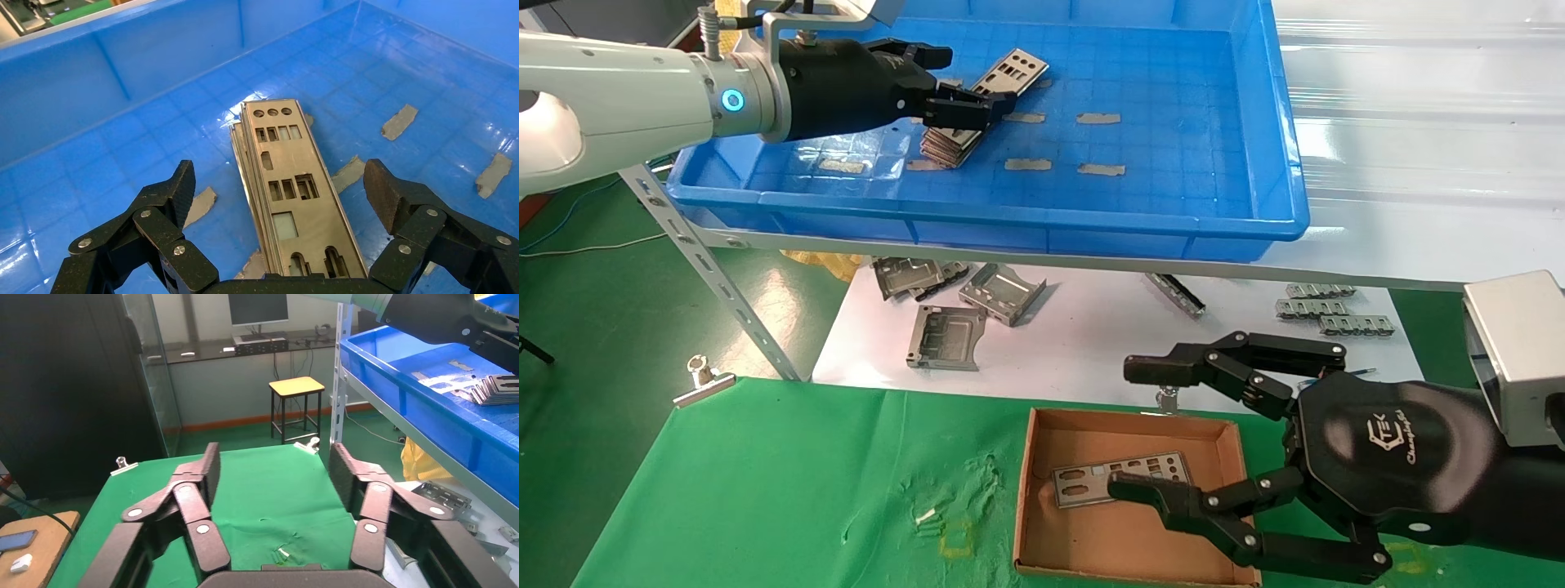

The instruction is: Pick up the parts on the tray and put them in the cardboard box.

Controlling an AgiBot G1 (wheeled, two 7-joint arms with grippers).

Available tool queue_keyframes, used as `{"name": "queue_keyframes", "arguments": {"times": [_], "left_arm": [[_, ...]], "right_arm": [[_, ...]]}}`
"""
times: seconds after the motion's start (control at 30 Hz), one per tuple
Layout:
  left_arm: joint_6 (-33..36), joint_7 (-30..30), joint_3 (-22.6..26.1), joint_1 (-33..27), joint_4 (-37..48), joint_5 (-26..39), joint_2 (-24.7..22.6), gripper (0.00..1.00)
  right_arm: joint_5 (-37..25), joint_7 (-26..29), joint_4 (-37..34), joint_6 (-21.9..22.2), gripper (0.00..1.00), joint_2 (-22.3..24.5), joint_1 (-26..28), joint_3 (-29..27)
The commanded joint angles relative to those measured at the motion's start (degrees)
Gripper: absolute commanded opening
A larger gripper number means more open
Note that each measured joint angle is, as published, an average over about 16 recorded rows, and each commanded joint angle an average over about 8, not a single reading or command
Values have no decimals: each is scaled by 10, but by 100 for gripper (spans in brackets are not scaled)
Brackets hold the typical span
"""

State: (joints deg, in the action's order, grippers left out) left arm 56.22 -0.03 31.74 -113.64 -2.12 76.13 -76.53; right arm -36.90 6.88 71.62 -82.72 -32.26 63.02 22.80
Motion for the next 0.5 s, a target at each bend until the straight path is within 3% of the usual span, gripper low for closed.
{"name": "queue_keyframes", "arguments": {"times": [0.03, 0.5], "left_arm": [[0, -1, -1, 0, 0, -1, -1, 1], [-5, 0, 1, 6, -10, -2, -2, 0]], "right_arm": [[0, 0, 0, 0, 100, 0, 0, 0], [0, 0, 0, 0, 100, 0, 0, 0]]}}
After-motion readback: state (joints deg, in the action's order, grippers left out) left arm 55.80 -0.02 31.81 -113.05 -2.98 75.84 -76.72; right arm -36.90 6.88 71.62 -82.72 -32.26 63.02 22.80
